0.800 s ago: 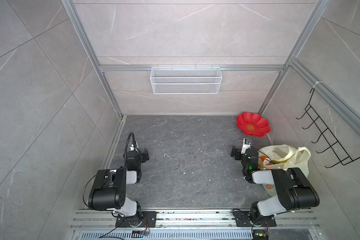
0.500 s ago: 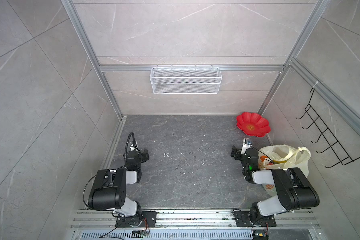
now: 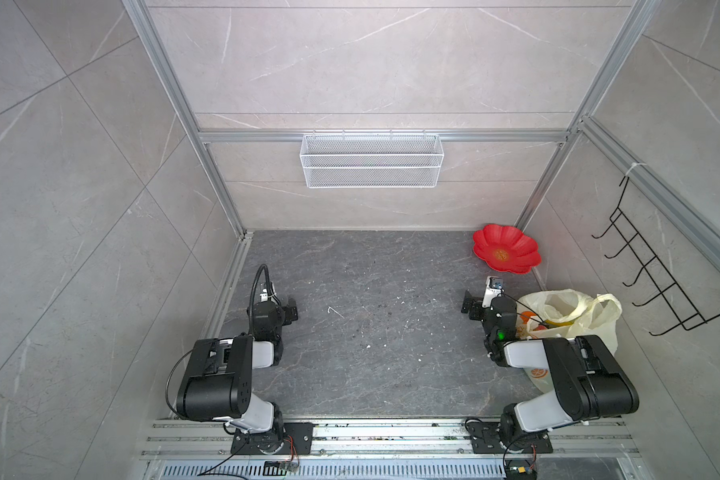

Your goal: Take the fake fruits out of the plastic bag

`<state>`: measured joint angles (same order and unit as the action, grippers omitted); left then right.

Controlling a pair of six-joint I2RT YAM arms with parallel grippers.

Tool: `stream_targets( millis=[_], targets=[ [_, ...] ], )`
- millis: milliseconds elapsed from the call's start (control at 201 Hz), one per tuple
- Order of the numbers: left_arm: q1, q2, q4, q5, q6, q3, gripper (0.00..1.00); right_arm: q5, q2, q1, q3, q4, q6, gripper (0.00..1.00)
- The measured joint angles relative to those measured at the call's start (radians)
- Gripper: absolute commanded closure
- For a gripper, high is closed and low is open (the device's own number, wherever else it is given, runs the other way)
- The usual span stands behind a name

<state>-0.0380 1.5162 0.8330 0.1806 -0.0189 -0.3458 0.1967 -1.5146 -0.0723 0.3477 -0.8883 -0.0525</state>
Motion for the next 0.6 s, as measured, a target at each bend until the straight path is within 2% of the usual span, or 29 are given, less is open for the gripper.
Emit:
stream_targets(
  millis=[398,508,598],
  targets=[
    [0.019,-0.027,-0.023,-0.004,0.003,0.002,0.00,-0.032,0.009,-0.002,-0.003,0.000,0.013,0.00],
    [0.058,-0.139,-0.116,0.021,0.004,0.000,0.00,-0.040,0.097,-0.032,-0.016,0.041,0.042,0.00],
    [0.085,-0.269,-0.243,0.033,-0.010,-0.025,0.00,-0.028,0.229,-0.111,-0.003,0.140,0.078,0.00]
  ],
)
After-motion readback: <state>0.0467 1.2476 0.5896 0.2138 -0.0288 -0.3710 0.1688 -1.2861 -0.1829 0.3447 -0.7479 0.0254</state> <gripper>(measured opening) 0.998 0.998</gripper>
